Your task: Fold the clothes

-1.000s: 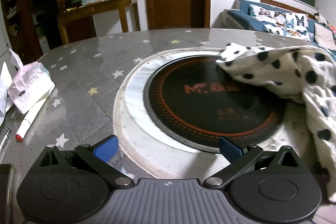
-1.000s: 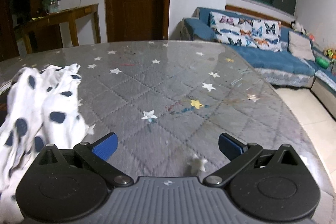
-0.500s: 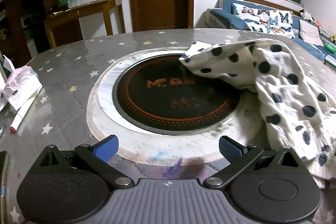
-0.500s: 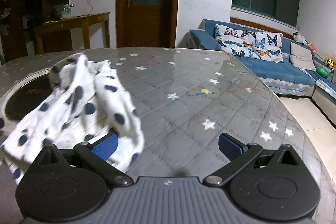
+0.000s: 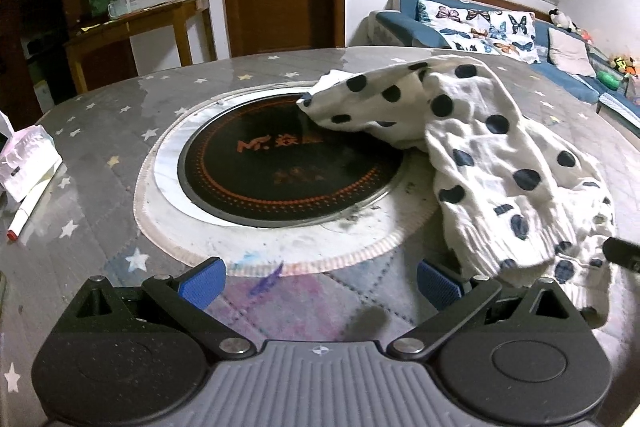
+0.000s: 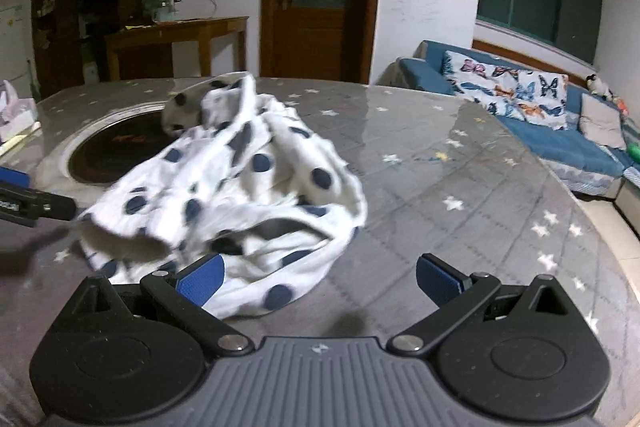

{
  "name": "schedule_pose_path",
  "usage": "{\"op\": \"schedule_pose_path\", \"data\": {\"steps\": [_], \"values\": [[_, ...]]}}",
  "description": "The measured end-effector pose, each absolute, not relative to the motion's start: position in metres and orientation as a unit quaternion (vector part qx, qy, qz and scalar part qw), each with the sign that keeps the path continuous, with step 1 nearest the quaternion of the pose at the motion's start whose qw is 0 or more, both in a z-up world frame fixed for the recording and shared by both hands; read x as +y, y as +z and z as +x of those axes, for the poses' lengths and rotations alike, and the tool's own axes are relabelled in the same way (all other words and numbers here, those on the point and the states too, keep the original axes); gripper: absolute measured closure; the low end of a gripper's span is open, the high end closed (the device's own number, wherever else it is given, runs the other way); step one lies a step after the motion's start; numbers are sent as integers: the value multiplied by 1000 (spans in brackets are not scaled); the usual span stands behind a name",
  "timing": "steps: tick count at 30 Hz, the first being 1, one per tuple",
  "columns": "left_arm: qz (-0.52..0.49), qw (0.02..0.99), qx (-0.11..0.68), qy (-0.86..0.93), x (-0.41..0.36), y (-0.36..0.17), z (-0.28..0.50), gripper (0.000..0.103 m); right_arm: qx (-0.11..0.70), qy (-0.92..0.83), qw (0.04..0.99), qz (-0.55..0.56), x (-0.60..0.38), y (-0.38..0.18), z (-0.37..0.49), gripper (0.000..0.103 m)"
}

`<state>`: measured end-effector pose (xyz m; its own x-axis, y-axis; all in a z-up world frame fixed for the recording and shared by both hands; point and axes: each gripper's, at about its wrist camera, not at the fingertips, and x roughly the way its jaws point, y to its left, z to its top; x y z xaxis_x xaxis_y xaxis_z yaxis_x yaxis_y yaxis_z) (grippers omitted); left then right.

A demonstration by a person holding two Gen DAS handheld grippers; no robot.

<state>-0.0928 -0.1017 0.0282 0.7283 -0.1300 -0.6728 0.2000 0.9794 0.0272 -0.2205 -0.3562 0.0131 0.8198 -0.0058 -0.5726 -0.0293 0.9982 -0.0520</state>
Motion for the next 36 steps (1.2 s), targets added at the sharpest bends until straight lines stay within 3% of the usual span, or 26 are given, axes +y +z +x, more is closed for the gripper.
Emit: {"op": "schedule_pose_path", "data": {"steps": [36], "values": [[71,926,353,-116,-123,27,-120,0,297,25,955,-8,-332,9,-243,0]]}}
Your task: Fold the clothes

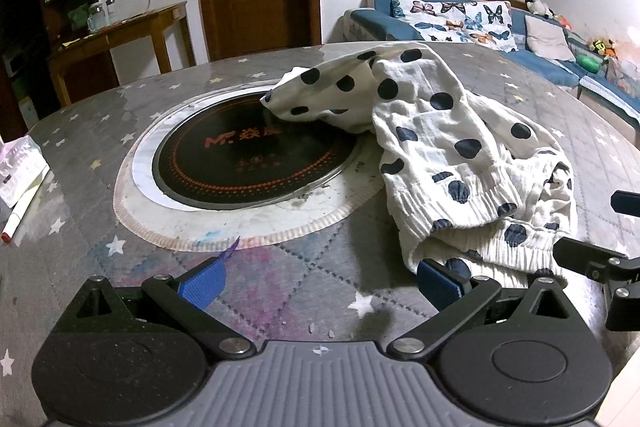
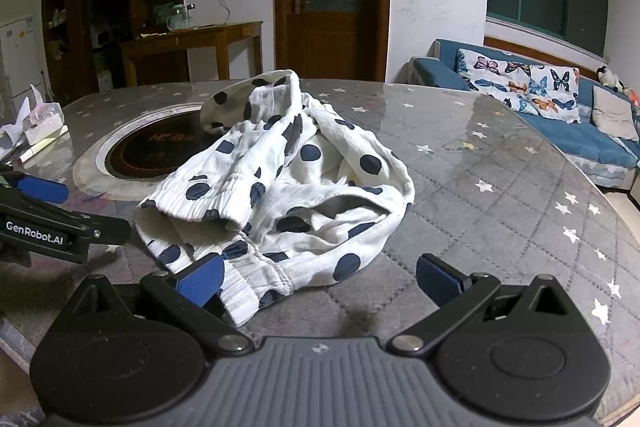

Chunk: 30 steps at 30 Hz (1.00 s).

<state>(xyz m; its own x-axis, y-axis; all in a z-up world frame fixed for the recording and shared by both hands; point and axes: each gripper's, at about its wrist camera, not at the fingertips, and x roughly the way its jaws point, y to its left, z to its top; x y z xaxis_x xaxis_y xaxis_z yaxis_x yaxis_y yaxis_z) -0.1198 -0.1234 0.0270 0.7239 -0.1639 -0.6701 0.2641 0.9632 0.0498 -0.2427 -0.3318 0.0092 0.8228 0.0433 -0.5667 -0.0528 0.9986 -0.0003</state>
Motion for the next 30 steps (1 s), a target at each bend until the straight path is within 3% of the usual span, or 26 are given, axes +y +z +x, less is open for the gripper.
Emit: {"op": "schedule_pose_path", "data": {"steps": [26,30], "values": [[77,924,352,-125,-133,31,-108,0,305,39,952,0,-331,7,-230,0],[76,925,349,-126,-132,34,-106,0,311,45,949,4,-331,5,-228,5]]}}
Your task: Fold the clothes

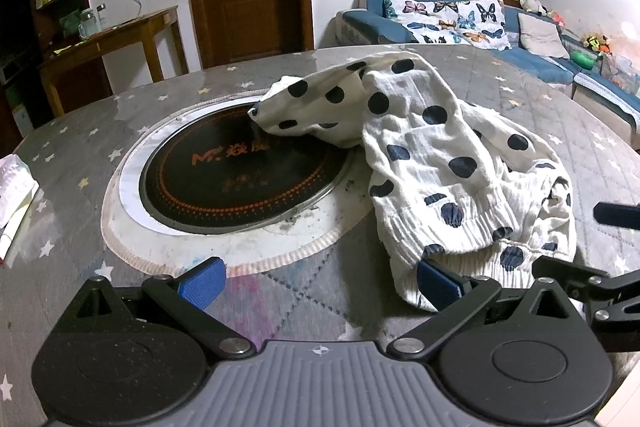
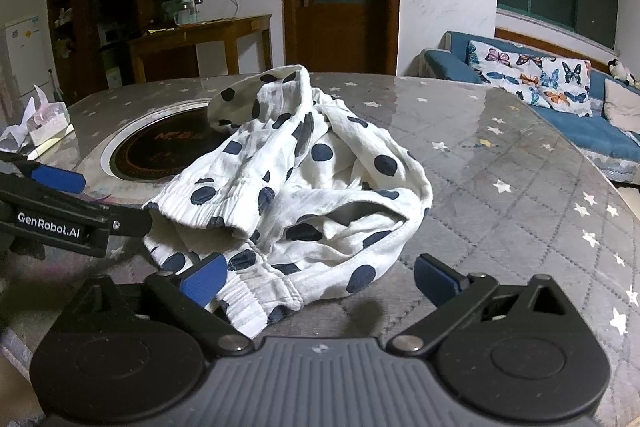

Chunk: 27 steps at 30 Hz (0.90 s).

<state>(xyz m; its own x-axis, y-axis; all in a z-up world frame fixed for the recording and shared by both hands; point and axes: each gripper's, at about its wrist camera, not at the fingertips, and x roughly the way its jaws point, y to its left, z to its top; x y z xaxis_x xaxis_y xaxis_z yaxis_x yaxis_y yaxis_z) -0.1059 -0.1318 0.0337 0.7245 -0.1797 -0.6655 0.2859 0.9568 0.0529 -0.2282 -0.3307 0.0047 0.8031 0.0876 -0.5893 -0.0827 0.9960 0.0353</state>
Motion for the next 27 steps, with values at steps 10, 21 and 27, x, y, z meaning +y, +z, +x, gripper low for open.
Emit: {"op": "schedule_pose_path", "data": {"steps": [10,21,27], "values": [[66,936,321,-131,-130,54,-98,0,332,64,941,33,-334,-1,-222,32],[74,927,303,-208,-171,69,-84,3,333,90,937,49,-336,-2,-220,67],[89,907,334,-240,-198,53,-61,36,333,96,936,57,-340,1,-221,79]]}}
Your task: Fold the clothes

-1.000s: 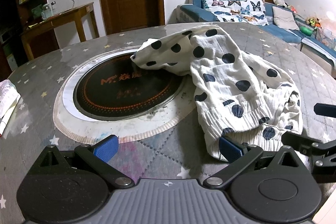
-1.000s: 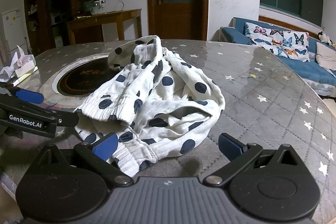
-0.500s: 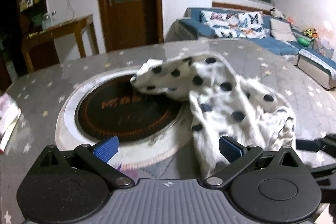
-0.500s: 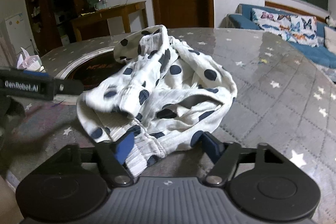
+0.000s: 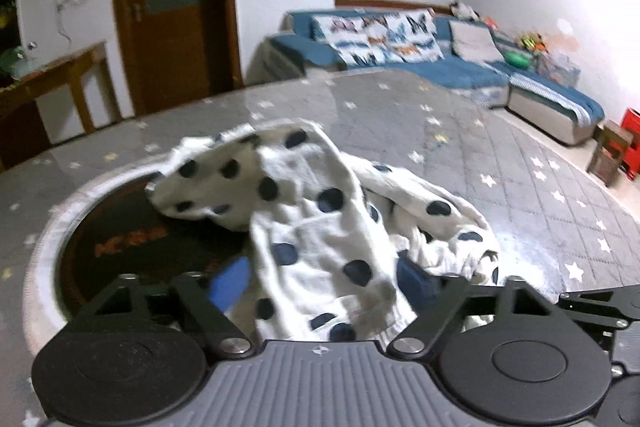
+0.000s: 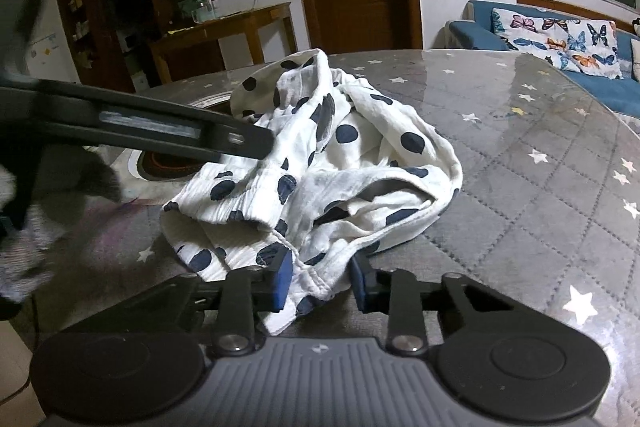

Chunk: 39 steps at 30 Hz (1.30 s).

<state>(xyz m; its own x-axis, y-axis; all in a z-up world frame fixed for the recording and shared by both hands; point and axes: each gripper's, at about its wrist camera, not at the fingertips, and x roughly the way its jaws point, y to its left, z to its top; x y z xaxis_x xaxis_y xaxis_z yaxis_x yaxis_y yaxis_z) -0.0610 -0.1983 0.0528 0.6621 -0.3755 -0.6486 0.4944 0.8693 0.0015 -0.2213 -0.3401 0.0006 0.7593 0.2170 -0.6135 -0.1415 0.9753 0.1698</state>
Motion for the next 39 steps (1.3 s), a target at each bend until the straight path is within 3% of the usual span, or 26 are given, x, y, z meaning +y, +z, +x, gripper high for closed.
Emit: {"op": "schedule_pose_path", "data": {"steps": [2,4,5,8,18,21,22,25,26,31,33,34,35,39], "values": [[88,900,349,-246,-200,46,-55,66,332,97,936,56,-341,2,-222,82],[82,895,356,-255,-196,43,-52,85,331,97,937,55,-344,4,-223,87],[78,893,359,-260,-193,42,-51,93,331,98,937,56,-345,4,-223,88],[67,892,358,-269,-183,42,-53,101,333,104,935,59,-351,6,-226,89],[12,888,370,-273,-143,60,-65,102,340,116,932,55,-361,14,-237,90],[10,879,370,-300,-159,65,-69,95,342,118,931,50,-357,13,-236,90],[14,877,369,-307,-167,66,-71,88,341,118,931,50,-356,14,-237,90],[29,876,370,-309,-187,63,-72,51,340,117,932,52,-356,15,-237,90],[34,876,372,-307,-193,60,-72,51,340,118,932,53,-357,14,-237,90],[57,871,389,-295,-210,43,-64,55,339,121,932,53,-359,13,-237,90],[59,868,393,-297,-210,38,-61,65,339,122,931,53,-360,13,-237,90],[58,867,394,-300,-208,37,-61,82,339,122,931,54,-360,13,-237,90],[54,866,393,-304,-205,37,-60,90,338,123,931,54,-361,12,-237,90],[34,870,380,-311,-186,46,-63,96,336,126,932,52,-365,14,-239,91]]}}
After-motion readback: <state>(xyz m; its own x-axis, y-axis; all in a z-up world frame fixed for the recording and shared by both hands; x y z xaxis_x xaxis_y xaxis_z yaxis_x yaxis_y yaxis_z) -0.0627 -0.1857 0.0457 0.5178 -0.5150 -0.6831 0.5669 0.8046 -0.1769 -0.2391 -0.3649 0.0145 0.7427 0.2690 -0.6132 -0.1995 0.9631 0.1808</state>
